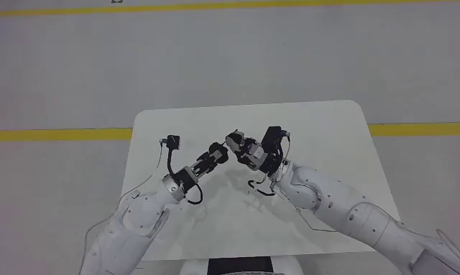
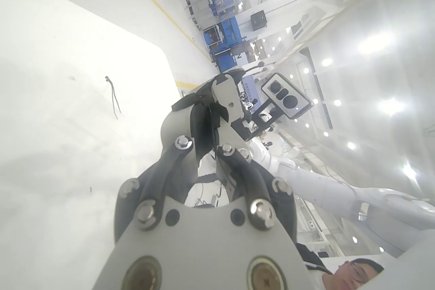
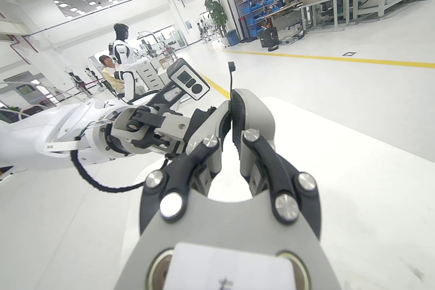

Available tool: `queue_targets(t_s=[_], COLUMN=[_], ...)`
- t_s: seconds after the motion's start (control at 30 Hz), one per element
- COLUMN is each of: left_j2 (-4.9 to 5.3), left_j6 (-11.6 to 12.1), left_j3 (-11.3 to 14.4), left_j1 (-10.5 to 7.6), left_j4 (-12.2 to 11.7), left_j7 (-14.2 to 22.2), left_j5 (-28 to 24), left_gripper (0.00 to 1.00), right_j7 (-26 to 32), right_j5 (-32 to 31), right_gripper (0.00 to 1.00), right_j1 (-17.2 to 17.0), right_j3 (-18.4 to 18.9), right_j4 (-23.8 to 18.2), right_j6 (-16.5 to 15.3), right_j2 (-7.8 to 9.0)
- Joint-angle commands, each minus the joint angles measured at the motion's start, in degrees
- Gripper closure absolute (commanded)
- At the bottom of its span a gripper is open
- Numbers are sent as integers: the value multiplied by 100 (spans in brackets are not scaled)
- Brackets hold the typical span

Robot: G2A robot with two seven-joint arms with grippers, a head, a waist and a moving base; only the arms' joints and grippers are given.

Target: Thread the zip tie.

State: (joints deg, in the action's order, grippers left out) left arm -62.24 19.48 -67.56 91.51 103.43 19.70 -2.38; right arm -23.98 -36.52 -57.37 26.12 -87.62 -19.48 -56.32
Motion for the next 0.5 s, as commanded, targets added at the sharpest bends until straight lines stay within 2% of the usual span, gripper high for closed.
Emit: queue_targets(t_s=[0.0, 0.47], left_j2=[1, 4], left_j6=[0, 0], left_j3=[1, 40], left_j1=[1, -17], left_j4=[8, 22], left_j7=[5, 83], left_j5=[-8, -28], left_gripper=[100, 100], right_j7=[30, 86], right_j5=[20, 95], right_gripper=[100, 100], right_j1=[-2, 56], right_j3=[-14, -100], right_j4=[8, -7], right_j6=[0, 0], right_j2=[3, 7])
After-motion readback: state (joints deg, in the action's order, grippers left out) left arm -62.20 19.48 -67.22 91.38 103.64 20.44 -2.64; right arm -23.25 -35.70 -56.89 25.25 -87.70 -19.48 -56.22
